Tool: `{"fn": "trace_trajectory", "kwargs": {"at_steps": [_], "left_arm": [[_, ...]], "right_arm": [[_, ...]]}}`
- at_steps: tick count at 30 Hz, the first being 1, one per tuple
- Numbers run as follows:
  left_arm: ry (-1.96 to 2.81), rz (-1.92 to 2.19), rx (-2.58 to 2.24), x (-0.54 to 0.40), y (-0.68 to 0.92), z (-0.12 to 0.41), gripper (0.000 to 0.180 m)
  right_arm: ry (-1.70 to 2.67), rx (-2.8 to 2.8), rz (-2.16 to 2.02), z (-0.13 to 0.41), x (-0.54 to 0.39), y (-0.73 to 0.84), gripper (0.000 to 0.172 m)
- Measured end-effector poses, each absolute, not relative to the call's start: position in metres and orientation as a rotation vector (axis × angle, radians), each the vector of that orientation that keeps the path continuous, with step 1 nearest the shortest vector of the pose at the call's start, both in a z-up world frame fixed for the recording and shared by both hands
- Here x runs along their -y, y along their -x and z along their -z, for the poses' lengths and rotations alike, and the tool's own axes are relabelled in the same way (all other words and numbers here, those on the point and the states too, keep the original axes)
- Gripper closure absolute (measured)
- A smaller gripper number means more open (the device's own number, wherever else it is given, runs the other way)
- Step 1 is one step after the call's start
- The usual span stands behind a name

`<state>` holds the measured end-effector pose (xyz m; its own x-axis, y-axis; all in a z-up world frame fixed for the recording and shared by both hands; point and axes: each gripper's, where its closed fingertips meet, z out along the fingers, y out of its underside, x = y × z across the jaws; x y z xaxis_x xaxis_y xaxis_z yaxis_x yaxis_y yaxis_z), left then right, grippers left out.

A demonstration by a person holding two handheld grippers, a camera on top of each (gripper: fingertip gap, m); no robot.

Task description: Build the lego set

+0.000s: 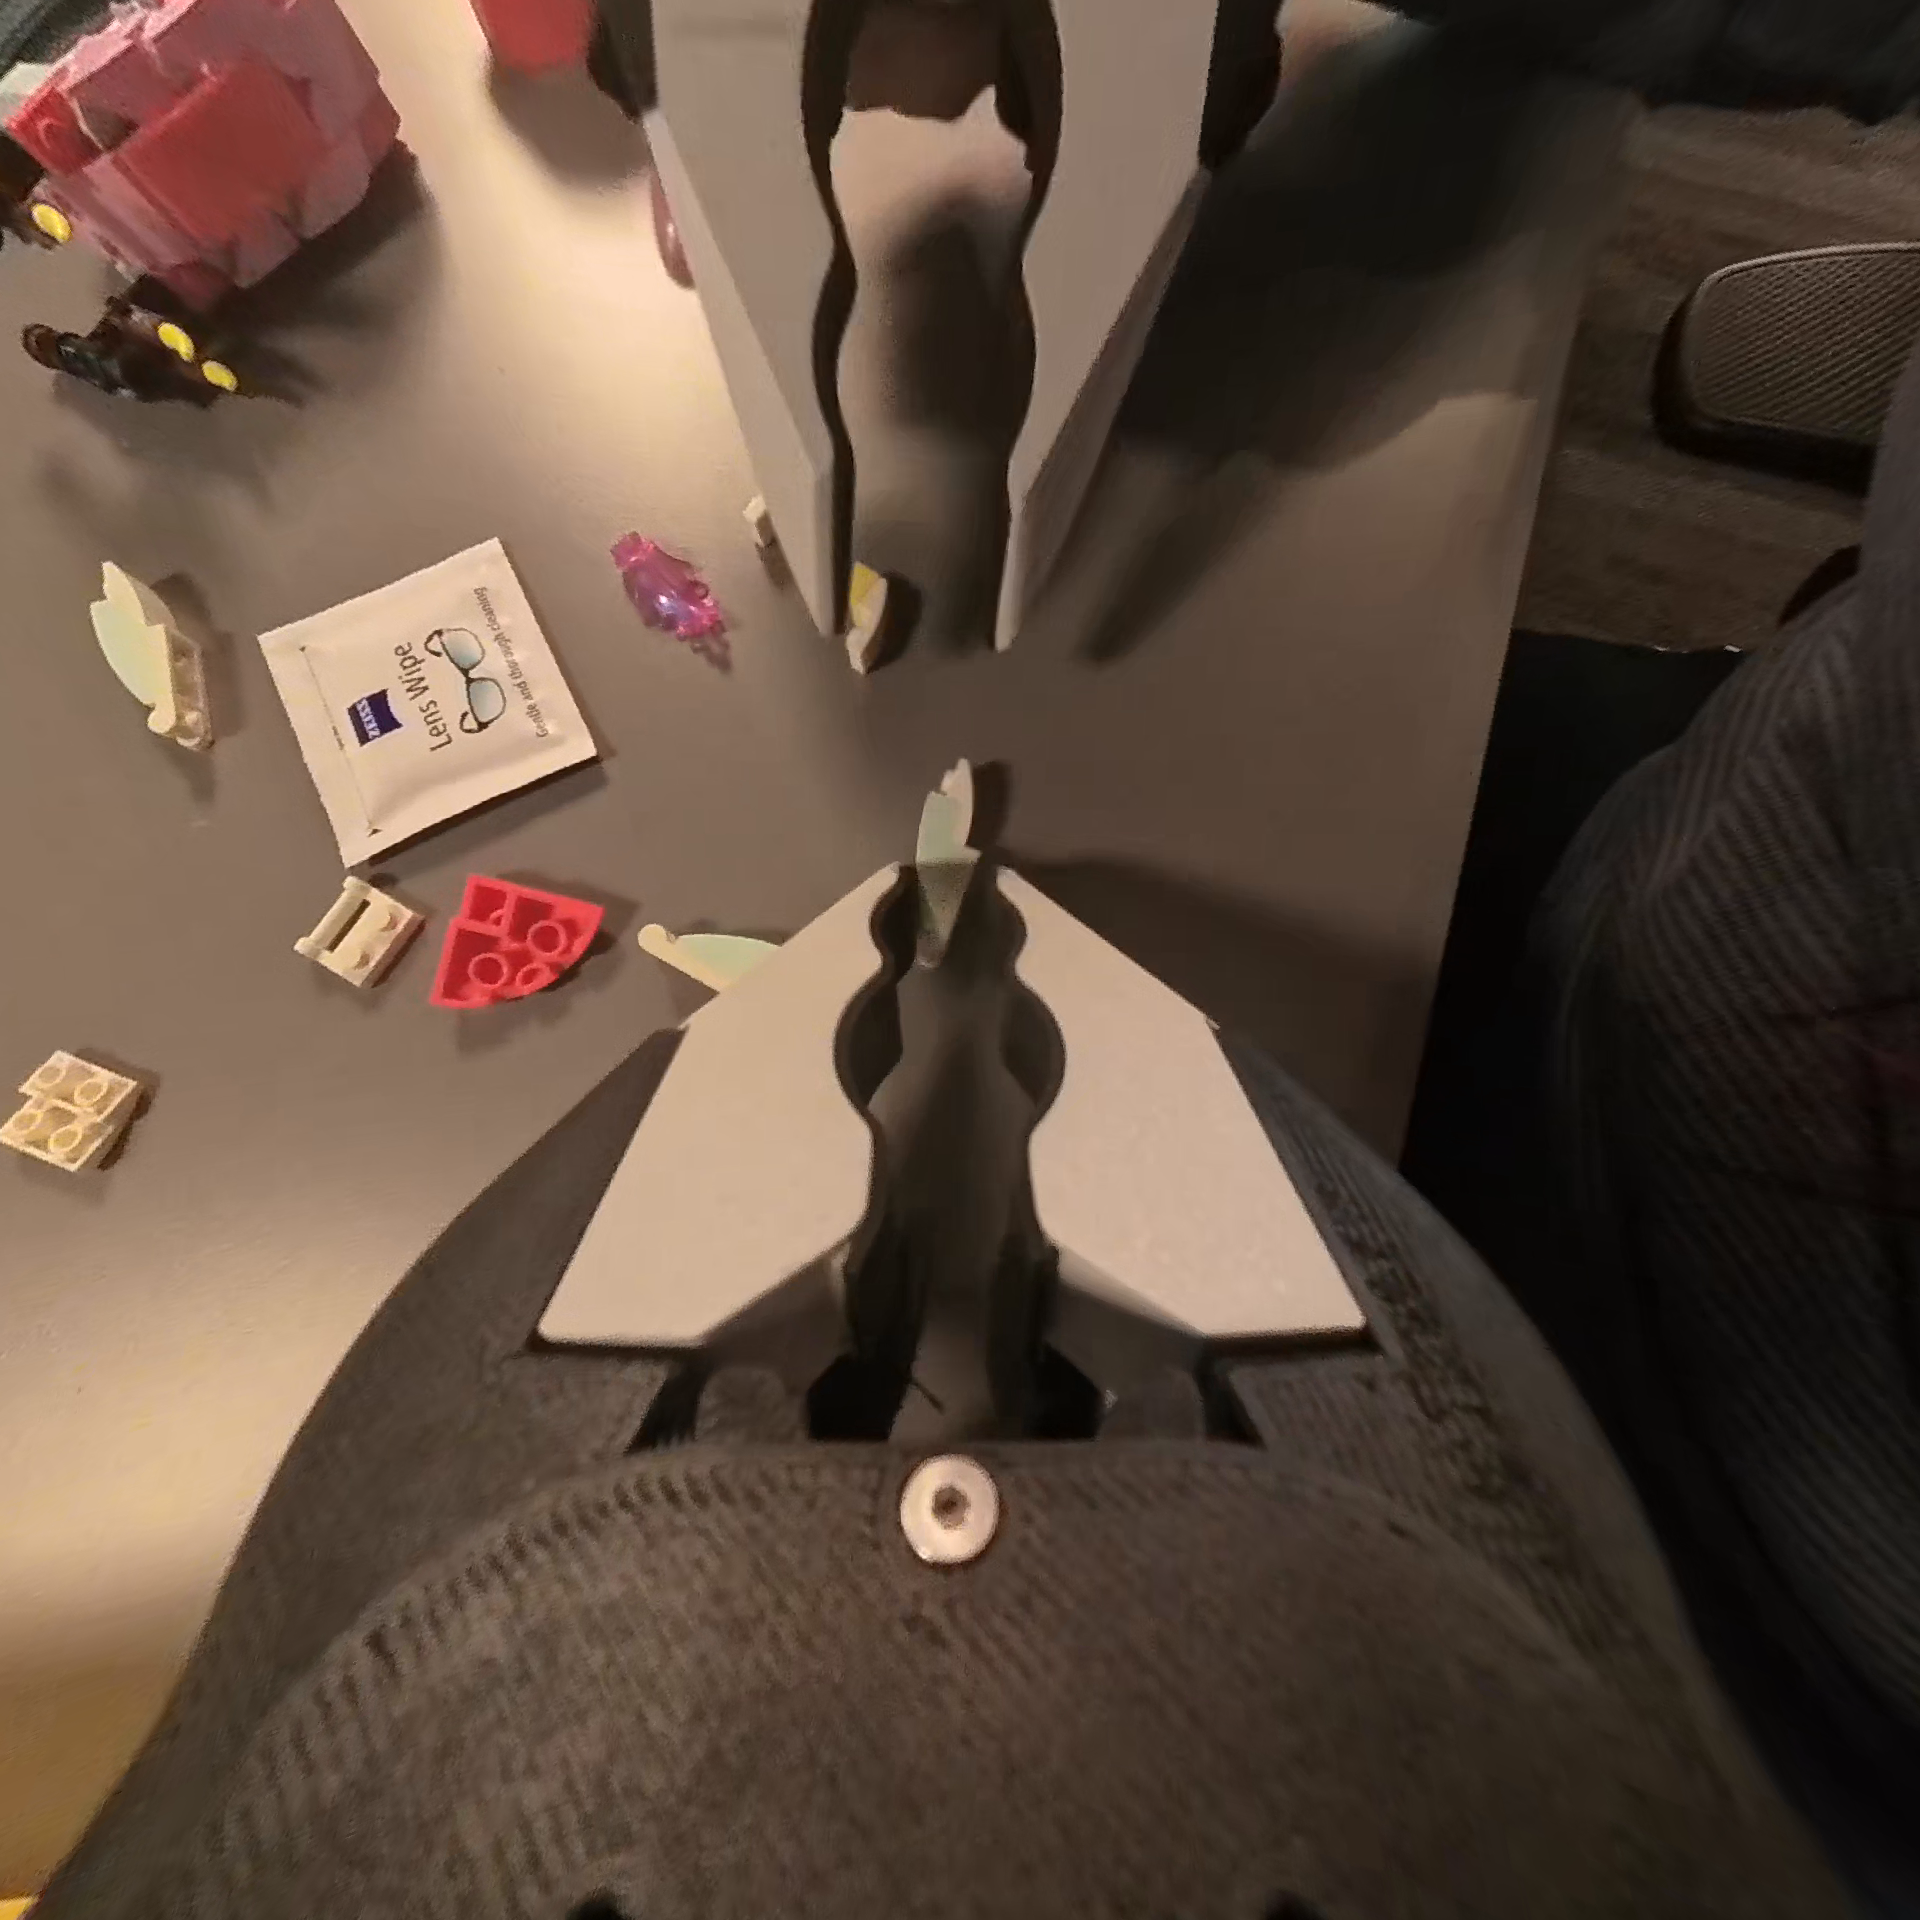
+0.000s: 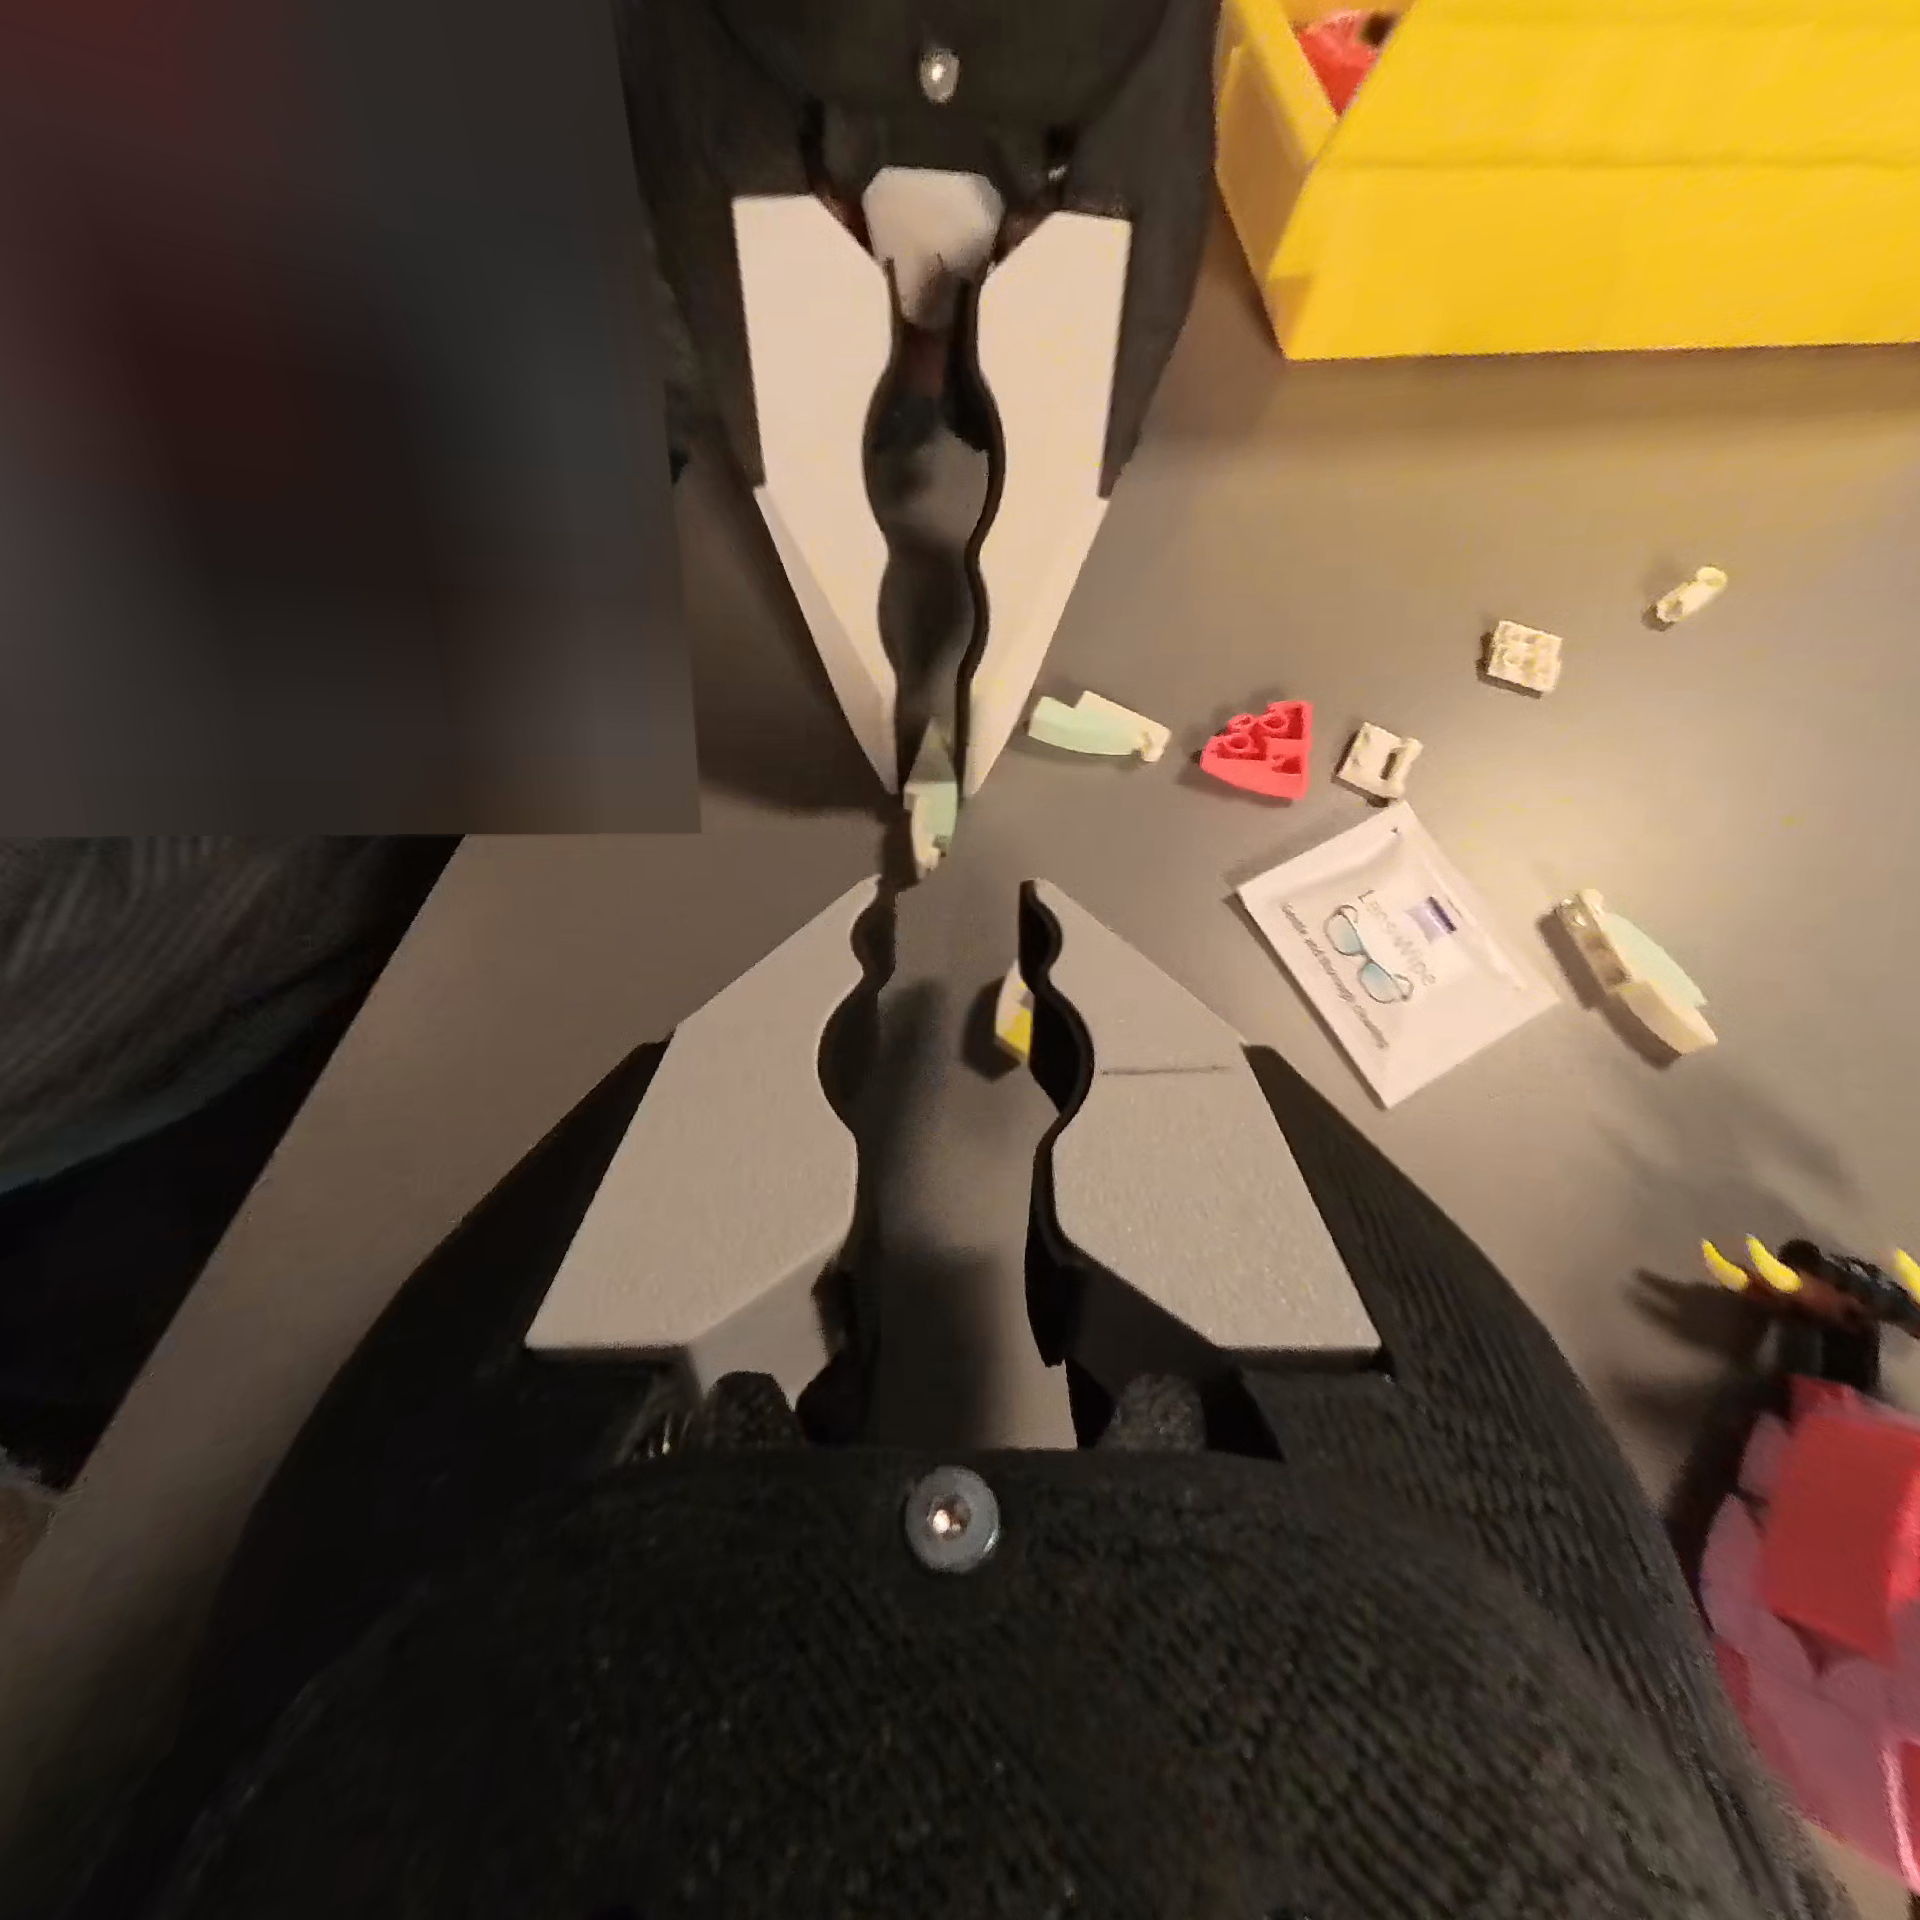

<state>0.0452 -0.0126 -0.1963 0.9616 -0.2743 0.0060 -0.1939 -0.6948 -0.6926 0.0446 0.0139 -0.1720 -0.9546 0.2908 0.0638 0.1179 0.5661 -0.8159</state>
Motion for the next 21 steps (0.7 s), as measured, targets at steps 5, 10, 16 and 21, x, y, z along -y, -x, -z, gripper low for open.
{"fn": "trace_trajectory", "kwargs": {"at_steps": [5,10,16,21], "left_arm": [[2.348,0.118,-0.316,0.009,-0.049,0.196,0.169],[2.341,0.104,-0.286,0.008,-0.049,0.197,0.170],[2.314,0.071,-0.274,0.008,-0.049,0.196,0.170],[2.309,0.097,-0.223,0.008,-0.049,0.196,0.170]], "right_arm": [[0.299,2.652,-1.244,0.184,-0.005,-0.049,0.154],[0.291,2.672,-1.193,0.191,-0.001,-0.050,0.159],[0.292,2.654,-1.174,0.193,0.002,-0.048,0.167],[0.277,2.651,-1.155,0.193,0.002,-0.048,0.168]]}}
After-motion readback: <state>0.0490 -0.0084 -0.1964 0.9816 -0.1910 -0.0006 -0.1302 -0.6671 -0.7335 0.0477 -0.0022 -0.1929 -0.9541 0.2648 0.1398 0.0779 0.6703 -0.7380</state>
